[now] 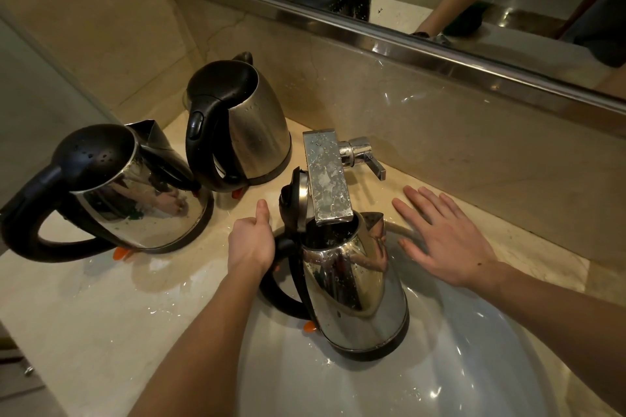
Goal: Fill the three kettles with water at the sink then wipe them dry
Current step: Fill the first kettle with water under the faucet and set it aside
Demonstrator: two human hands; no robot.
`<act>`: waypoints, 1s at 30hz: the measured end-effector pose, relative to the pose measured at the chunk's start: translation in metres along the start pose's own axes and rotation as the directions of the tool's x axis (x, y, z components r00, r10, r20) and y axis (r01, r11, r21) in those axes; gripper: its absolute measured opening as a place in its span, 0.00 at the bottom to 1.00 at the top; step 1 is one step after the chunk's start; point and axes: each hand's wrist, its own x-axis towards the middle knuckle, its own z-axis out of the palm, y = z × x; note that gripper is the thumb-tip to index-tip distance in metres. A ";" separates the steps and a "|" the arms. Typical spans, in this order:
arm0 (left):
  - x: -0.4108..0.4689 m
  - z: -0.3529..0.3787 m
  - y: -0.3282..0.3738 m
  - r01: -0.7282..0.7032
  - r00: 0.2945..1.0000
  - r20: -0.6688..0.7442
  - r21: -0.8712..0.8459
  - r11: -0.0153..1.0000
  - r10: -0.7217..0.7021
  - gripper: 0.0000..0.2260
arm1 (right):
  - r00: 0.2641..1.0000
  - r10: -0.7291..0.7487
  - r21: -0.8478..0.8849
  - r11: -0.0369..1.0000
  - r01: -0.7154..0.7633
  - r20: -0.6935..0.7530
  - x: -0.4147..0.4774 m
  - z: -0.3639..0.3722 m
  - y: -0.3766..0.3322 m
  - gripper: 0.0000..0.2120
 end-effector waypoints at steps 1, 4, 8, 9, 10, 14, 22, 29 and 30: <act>0.000 0.000 0.000 -0.006 1.000 -0.003 0.005 1.000 0.006 0.25 | 1.000 0.000 0.002 1.000 0.000 -0.001 0.000 0.000 0.000 0.35; 0.000 0.000 0.000 -0.012 1.000 -0.002 0.009 1.000 0.012 0.25 | 1.000 0.003 -0.001 1.000 -0.003 0.004 0.000 -0.001 0.000 0.34; 0.001 0.001 -0.001 -0.013 1.000 -0.003 0.004 1.000 0.013 0.25 | 1.000 0.006 -0.002 1.000 -0.006 0.006 0.000 0.000 0.000 0.33; 0.001 0.001 -0.001 -0.013 1.000 -0.005 0.005 1.000 0.013 0.25 | 1.000 0.005 -0.002 1.000 -0.005 0.007 0.000 0.000 0.000 0.33; 0.001 0.001 0.000 -0.013 1.000 -0.006 0.004 1.000 0.013 0.25 | 1.000 0.003 -0.002 1.000 -0.003 0.008 0.000 0.000 0.000 0.33; -0.001 0.000 0.001 -0.011 1.000 -0.007 -0.003 1.000 0.011 0.25 | 1.000 0.002 -0.010 1.000 -0.002 0.008 0.000 -0.001 0.000 0.33; -0.001 0.000 0.001 -0.006 1.000 -0.002 -0.011 1.000 0.006 0.26 | 1.000 0.005 -0.022 1.000 -0.005 0.004 0.000 0.001 0.001 0.33; 0.001 0.001 -0.001 0.010 1.000 -0.005 -0.014 1.000 -0.010 0.26 | 1.000 0.003 -0.016 1.000 -0.003 0.001 0.000 0.000 0.000 0.33; 0.001 0.001 -0.001 0.010 1.000 -0.006 -0.013 1.000 -0.010 0.26 | 1.000 0.003 -0.013 1.000 -0.003 -0.001 0.000 0.000 0.000 0.33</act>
